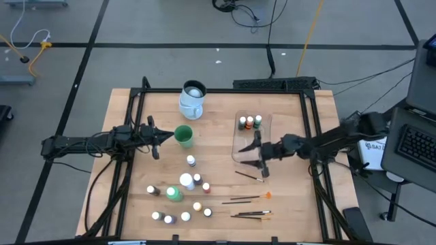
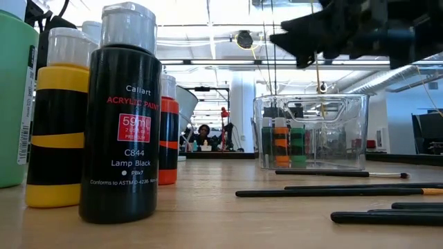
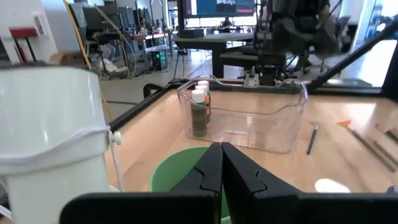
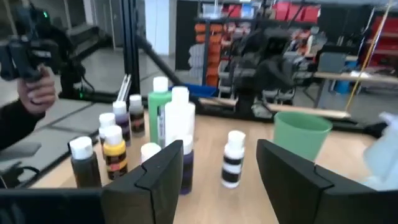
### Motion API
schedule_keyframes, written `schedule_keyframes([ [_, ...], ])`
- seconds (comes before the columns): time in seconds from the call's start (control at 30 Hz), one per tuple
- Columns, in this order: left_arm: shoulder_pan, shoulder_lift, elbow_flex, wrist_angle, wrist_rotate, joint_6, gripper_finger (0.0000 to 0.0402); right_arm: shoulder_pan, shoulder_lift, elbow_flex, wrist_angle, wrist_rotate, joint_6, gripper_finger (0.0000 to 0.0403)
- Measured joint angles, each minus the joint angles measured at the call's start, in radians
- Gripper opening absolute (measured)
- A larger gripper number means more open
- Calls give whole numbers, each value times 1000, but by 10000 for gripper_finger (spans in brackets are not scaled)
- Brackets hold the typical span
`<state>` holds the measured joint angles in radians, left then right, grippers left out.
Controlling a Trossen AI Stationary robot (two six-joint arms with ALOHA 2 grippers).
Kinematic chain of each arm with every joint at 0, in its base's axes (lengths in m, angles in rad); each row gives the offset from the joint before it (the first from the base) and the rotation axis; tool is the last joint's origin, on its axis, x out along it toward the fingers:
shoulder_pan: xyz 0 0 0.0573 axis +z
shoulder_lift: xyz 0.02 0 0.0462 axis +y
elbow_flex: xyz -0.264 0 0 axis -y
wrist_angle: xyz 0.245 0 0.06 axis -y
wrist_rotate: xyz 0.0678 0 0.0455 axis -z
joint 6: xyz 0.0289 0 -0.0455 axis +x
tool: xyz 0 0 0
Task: Pick & Place Paint Supplies
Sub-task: Put the red paint bottle into the transparent bin
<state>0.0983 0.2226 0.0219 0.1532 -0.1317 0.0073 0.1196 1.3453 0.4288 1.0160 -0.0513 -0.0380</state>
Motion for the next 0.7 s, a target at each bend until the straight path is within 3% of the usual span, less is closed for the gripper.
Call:
schedule_keyframes([
  [0.23,0,0,0,8,0,-74,5,25,247,230,-101,-2,10,196],
  [0.4,0,0,0,-7,0,-81,5,59,381,412,-276,-3,-32,199],
  [0.6,0,0,0,-9,0,-69,5,109,489,606,-429,-13,-29,232],
  [0.7,0,0,0,-12,0,-69,5,121,525,645,-433,-94,15,250],
])
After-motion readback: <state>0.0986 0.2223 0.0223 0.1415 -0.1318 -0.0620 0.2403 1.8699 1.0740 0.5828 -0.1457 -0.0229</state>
